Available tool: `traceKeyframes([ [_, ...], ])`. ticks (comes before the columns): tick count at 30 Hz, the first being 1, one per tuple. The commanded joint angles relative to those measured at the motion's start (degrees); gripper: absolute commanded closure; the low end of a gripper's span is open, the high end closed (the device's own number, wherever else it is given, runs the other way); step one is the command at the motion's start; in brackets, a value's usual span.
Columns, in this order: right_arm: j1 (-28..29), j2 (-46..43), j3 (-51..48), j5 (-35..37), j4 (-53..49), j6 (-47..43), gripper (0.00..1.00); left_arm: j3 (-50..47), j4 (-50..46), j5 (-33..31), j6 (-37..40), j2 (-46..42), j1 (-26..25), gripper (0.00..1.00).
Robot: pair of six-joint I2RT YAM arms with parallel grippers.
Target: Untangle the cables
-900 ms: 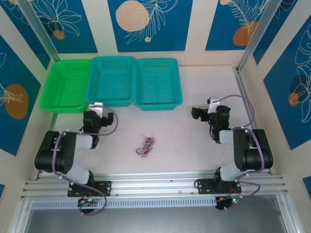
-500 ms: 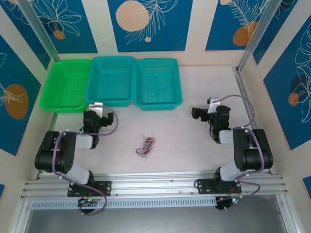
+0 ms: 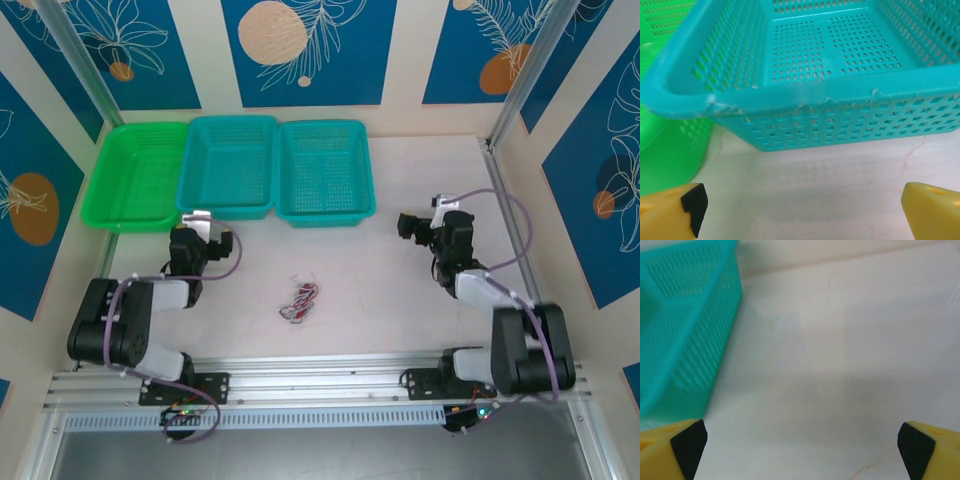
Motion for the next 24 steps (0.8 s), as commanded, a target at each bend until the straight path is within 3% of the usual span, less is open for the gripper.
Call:
traceKeyframes([
  [1,0.07,-10.31,7.46,3.25,-22.97,15.11,0.00,1.22,-8.72,-4.27,-1.68,-9.20,-1.63,0.00],
  [6,3.74,-13.26,12.19,-11.51,-35.21,23.84,0.00,4.24,-25.08,-6.02,-16.95,-23.33,-2.20,0.00],
  [9,11.05,-10.93,13.98,-14.47,-37.99,27.34,0.00,8.84,-39.01,1.89,-29.70,-27.72,-2.50,0.01],
  [12,18.70,-7.61,15.18,-13.94,-39.68,30.99,0.00,11.71,-48.94,13.84,-42.31,-28.61,-3.61,0.10],
  [14,23.19,-5.51,15.56,-13.13,-40.26,32.75,0.00,12.02,-52.04,20.91,-48.85,-27.62,-6.33,0.13],
  [16,26.94,-2.68,15.40,-13.47,-39.27,35.36,0.00,12.11,-56.37,23.69,-53.56,-26.63,-11.52,0.18],
  [19,31.23,2.07,15.76,-16.53,-36.72,38.85,0.00,11.85,-63.02,22.33,-58.81,-26.13,-20.10,0.29],
  [24,37.45,10.57,18.46,-16.91,-34.38,41.60,0.01,6.55,-67.17,21.65,-73.33,-27.27,-26.86,0.49],
])
